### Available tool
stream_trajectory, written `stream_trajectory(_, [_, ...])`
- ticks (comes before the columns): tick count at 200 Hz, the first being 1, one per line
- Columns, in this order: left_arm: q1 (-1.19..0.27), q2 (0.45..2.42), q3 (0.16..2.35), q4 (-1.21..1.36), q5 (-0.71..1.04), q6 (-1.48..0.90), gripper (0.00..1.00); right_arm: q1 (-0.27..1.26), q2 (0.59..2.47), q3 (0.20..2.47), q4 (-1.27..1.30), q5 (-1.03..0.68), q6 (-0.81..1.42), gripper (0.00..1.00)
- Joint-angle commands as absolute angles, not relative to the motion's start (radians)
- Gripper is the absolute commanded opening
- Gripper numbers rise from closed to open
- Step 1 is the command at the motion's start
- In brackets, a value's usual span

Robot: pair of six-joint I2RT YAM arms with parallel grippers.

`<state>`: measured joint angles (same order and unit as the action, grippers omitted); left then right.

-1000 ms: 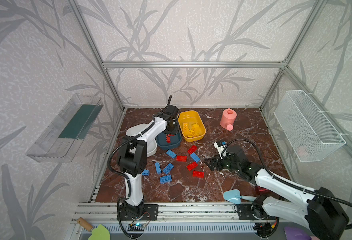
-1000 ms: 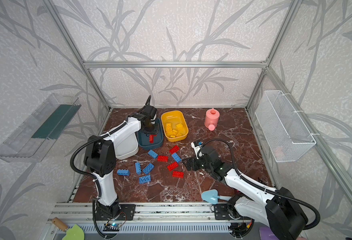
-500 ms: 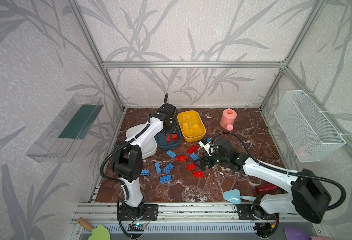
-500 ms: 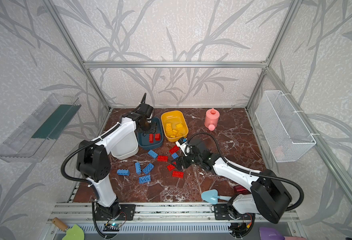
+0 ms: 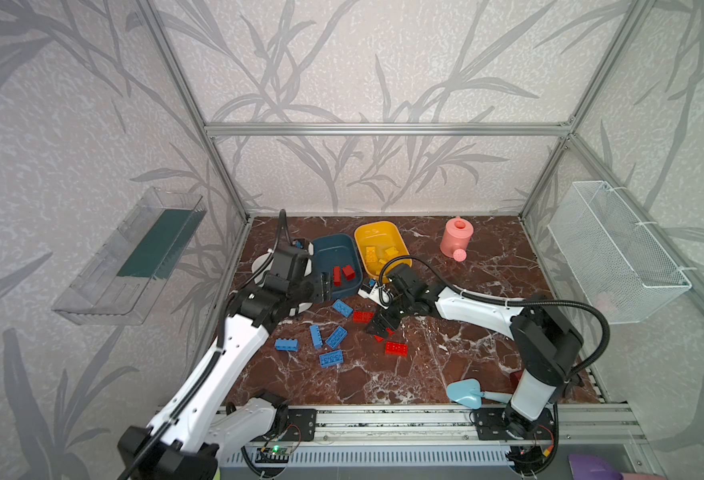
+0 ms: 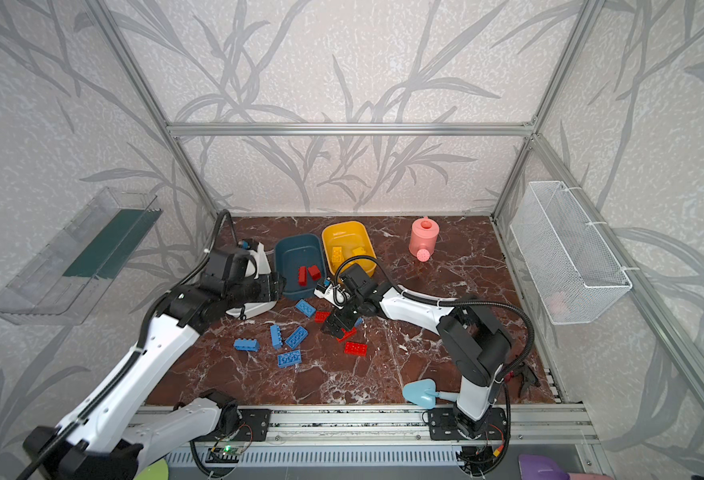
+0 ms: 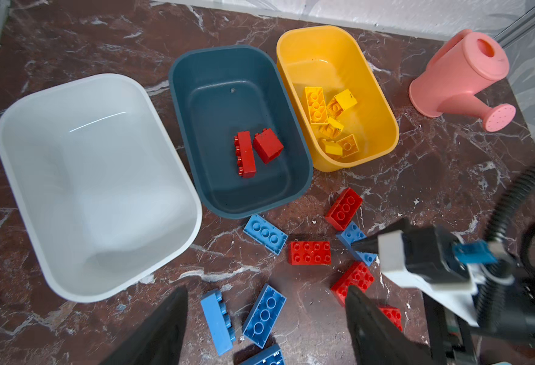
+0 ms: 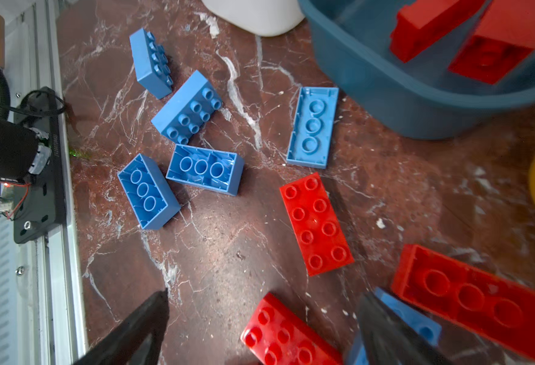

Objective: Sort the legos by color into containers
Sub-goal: 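Withdraw the left gripper while the right gripper reaches the red bricks, then lower the right gripper and close it on a red 2x4 brick, then carry the red brick with the right gripper over the teal tub and release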

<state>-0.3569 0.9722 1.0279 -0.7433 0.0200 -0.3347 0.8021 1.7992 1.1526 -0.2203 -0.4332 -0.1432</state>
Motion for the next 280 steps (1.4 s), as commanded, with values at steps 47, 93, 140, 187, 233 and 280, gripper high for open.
stream_trajectory(47, [-0.354,0.626,0.821,-0.761,-0.074,-0.316,0.79,0.840,1.979,1.307,-0.313,-0.320,-0.265,0.89])
stream_trajectory(93, [-0.354,0.672,0.834,-0.765,-0.055,-0.301,0.79,0.842,2.034,1.361,-0.332,-0.247,-0.299,0.88])
stream_trajectory(140, [-0.354,0.663,0.828,-0.758,-0.047,-0.302,0.79,0.848,2.079,1.409,-0.339,-0.220,-0.337,0.88])
stream_trajectory(187, [-0.353,0.663,0.828,-0.761,-0.047,-0.304,0.79,0.886,2.143,1.460,-0.359,-0.199,-0.369,0.86])
stream_trajectory(233, [-0.353,0.669,0.828,-0.761,-0.046,-0.301,0.79,0.896,2.102,1.418,-0.358,-0.198,-0.383,0.50])
stream_trajectory(280, [-0.353,0.662,0.826,-0.761,-0.039,-0.302,0.79,0.896,2.008,1.352,-0.337,-0.186,-0.369,0.24])
